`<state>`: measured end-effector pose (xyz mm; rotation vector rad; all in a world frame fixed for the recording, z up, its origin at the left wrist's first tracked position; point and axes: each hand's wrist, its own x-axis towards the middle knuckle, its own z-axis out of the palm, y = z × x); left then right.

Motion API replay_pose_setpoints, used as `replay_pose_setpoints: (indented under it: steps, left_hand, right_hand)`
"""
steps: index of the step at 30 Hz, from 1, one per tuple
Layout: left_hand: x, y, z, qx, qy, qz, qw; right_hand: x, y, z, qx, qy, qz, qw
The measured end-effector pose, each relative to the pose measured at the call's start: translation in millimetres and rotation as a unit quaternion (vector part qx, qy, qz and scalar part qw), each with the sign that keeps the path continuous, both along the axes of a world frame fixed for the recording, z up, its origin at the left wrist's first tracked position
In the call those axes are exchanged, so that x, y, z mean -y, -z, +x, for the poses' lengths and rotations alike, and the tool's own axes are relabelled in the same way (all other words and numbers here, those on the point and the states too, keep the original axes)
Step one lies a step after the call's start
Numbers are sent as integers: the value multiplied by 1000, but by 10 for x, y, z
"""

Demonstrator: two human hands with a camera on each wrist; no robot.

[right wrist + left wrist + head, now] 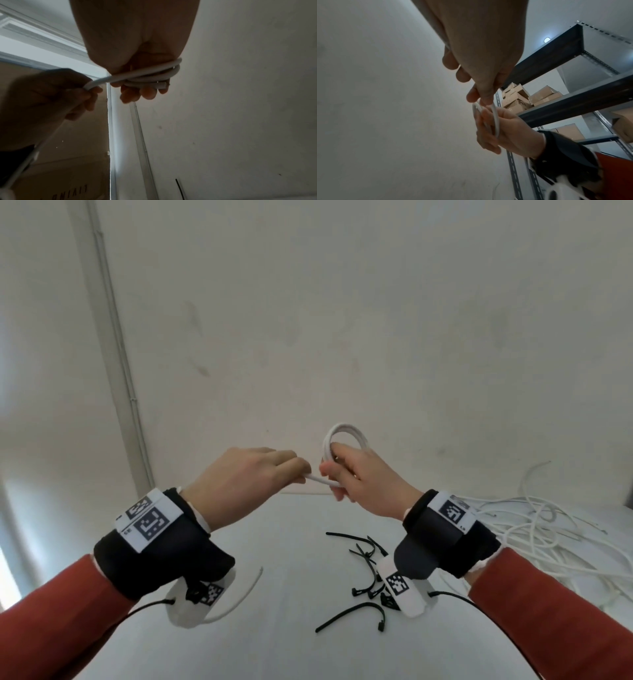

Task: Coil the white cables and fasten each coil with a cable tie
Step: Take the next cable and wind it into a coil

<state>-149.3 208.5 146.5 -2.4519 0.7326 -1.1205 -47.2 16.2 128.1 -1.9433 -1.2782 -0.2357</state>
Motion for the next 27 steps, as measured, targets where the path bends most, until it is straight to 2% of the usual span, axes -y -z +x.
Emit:
replay_pose_setpoints:
  steps: [3, 7, 10, 12, 15, 18, 22, 27]
  left_hand:
    - [-88, -63, -7, 9, 0, -42, 999]
    - [-104, -85, 54, 21, 21, -79, 996]
    - [-74, -87, 121, 17, 36, -119, 992]
    - [-87, -55, 186, -2, 47, -173, 984]
    - [-193, 46, 314, -51, 75, -269, 959]
    - [-306, 193, 403, -67, 43, -305, 949]
    - [-395, 431, 424, -74, 2, -333, 940]
    - [-343, 686, 396, -94, -65, -291, 950]
  right_hand:
    - [42, -11, -25, -111, -53, 26, 992]
    - [70, -31, -112, -133, -93, 47, 986]
    - [81, -58, -145, -196, -118, 80, 970]
    - [116, -85, -142, -270, -152, 121, 943]
    - [219, -150, -144, -373, -213, 192, 882]
    - [347, -267, -208, -444, -234, 276, 820]
    - [452, -364, -205, -446, -225, 405, 766]
    - [554, -375, -78, -420, -236, 521, 705]
